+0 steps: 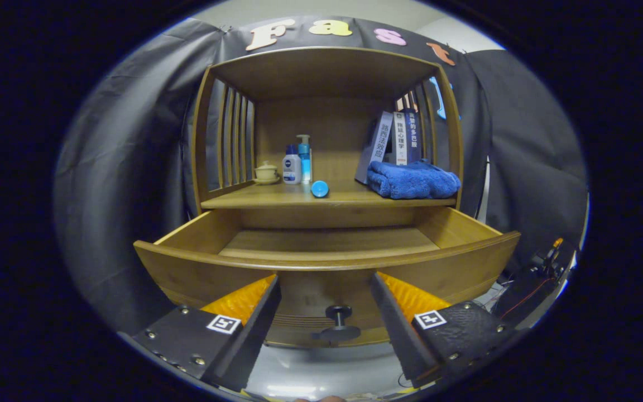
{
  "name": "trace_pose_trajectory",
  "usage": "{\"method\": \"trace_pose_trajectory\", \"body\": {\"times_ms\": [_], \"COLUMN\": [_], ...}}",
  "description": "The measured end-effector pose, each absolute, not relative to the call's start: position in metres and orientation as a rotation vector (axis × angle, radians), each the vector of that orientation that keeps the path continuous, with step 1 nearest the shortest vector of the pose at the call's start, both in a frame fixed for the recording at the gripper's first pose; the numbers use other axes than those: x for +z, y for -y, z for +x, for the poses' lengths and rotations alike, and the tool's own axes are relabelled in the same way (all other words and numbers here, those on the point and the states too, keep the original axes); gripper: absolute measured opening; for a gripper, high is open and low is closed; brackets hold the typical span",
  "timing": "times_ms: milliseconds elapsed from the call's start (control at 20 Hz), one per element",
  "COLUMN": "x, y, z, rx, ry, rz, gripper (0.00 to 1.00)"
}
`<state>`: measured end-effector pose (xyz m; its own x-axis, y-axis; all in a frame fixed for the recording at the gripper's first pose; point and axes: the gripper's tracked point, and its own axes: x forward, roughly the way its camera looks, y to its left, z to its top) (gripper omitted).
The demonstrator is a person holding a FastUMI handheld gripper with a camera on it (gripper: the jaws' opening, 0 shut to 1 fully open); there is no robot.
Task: Pull open the drawer, take out the items inside it, and place them on the countertop above the cabinet.
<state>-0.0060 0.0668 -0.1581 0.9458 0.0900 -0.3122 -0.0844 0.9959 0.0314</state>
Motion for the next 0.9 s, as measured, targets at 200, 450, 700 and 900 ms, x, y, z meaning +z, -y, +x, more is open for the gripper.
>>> {"method": "trace_pose_trajectory", "body": {"times_ms": [200, 450, 700, 900], "x": [-0.154, -0.155, -0.158, -0.161], "y": [-0.068, -0.071, -0.073, -0.076], "z": [0.001, 0.026, 0.044, 0.065], "rx": [0.09, 0.096, 0.099, 0.098], "ry": [-0.307, -0.339, -0.346, -0.381], "rz": [0.023, 0.012, 0.019, -0.004], "gripper": [0.97, 0.98, 0.99, 1.0]}}
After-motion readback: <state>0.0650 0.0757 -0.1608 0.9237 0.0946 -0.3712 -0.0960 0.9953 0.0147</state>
